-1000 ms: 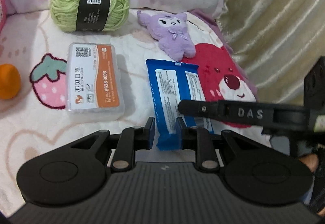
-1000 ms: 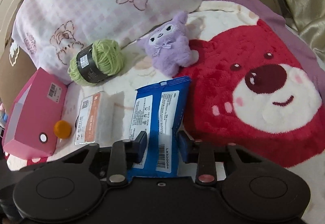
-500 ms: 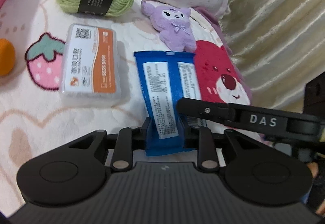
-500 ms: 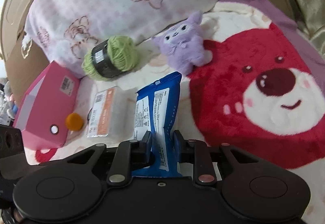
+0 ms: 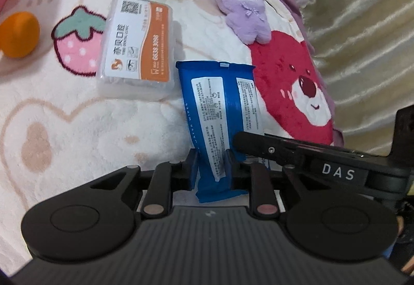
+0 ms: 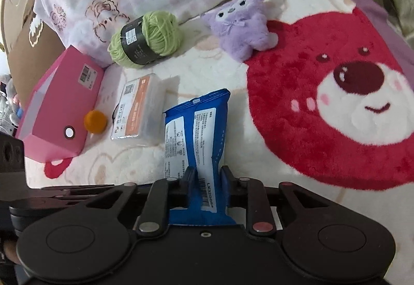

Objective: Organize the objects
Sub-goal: 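Lift the blue snack packet with the left gripper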

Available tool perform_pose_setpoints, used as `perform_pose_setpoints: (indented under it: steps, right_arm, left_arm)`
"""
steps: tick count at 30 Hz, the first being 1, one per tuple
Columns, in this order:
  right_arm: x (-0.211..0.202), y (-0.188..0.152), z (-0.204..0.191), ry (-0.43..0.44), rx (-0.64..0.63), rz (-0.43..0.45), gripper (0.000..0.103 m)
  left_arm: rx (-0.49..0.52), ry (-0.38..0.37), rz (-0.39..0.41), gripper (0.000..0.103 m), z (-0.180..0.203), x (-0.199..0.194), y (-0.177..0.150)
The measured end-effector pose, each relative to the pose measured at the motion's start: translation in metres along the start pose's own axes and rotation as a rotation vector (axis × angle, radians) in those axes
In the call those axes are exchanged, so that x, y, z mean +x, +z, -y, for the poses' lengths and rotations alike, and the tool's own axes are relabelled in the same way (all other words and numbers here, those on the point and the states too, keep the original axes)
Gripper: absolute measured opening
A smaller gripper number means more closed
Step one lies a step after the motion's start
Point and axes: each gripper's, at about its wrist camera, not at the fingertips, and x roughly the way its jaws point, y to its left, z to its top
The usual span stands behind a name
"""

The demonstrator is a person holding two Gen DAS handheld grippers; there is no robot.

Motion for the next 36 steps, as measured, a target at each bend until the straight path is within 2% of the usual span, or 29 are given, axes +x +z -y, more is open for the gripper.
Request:
perform_pose_setpoints:
  steps: [4,9,12,18,23,30,36]
  right_arm:
    - [0.002,0.000,0.001,-0.010,0.015,-0.010,0.030]
    - [0.000,-0.004,-0.004,-0.026,-0.003,0.004,0.030]
    - [-0.003,-0.007,-0.006,-0.026,-0.017,0.025,0.030]
    - [-0.017,-0.015,-0.011,-0.024,-0.027,0.066,0.030]
    - [-0.032,-0.021,-0.014,0.004,-0.003,0.100,0.030]
    - [-0.039,-0.031,-0.026,0.037,0.004,0.117,0.030]
    - [-0.062,-0.049,-0.036,0.088,0.022,0.175,0.030]
  left_arm:
    - [0.033,-0.002,0.029,0.020,0.003,-0.001,-0.004]
    - [-0.017,-0.034,0.050,0.020,-0.006,-0.001,-0.007]
    - [-0.013,-0.041,0.077,0.019,-0.004,-0.005,-0.011]
    - [0.052,-0.049,0.112,0.016,0.010,-0.020,-0.016]
    - [0.136,-0.045,0.125,0.016,0.024,-0.038,-0.019]
    - [0.129,-0.051,0.111,0.016,0.020,-0.058,-0.021]
    - [0.154,-0.093,0.107,0.016,0.019,-0.085,-0.023]
